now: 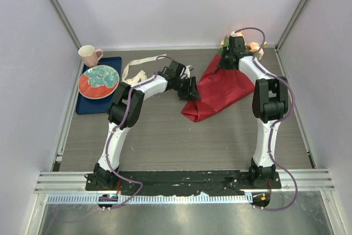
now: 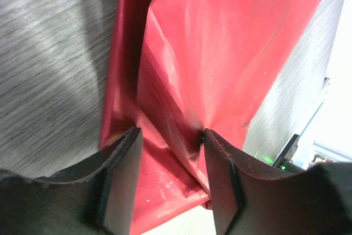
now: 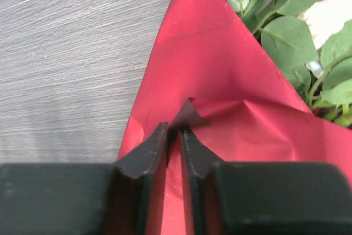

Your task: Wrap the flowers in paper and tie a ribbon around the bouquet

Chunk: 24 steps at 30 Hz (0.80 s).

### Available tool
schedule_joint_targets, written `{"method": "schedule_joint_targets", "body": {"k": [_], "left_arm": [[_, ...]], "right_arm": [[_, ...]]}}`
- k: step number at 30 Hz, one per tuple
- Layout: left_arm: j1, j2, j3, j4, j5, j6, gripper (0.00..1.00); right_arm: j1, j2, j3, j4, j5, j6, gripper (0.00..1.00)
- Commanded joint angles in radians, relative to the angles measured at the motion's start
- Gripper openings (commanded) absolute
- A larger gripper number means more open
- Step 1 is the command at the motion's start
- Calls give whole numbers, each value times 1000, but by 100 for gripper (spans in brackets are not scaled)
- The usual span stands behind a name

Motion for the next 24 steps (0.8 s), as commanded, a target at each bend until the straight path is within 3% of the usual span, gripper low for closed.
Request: {"method": "schedule_joint_targets", "body": {"k": [1,4,7,11,15,18,21,23,24], "left_arm": [[1,23,-50,17,16,-11,50],[1,-6,-134,113,6,-82,44],[-6,-26,-219,209,-5,-185,38],[-49,-51,-315,355,-63,-284,32],[-91,-75,-401,444,-105,-360,29],[-109,-90,-437,502,-131,-407,29],[-123,-89,-429,499,-148,-424,27],[-134,-87,-423,501,-148,-441,26],[-146,-86,-417,501,-148,-443,25]], "right_arm": [[6,24,133,-138,15,4,37],[6,-4,162,-238,40,12,57],[6,-77,168,-336,133,10,64],[8,-247,29,-335,198,35,67],[15,-459,-265,-257,198,7,75],[15,-533,-435,-190,181,-2,75],[49,-599,-590,-90,-9,29,74],[81,-636,-702,16,-131,87,71],[83,-645,-727,33,-150,105,63]]}}
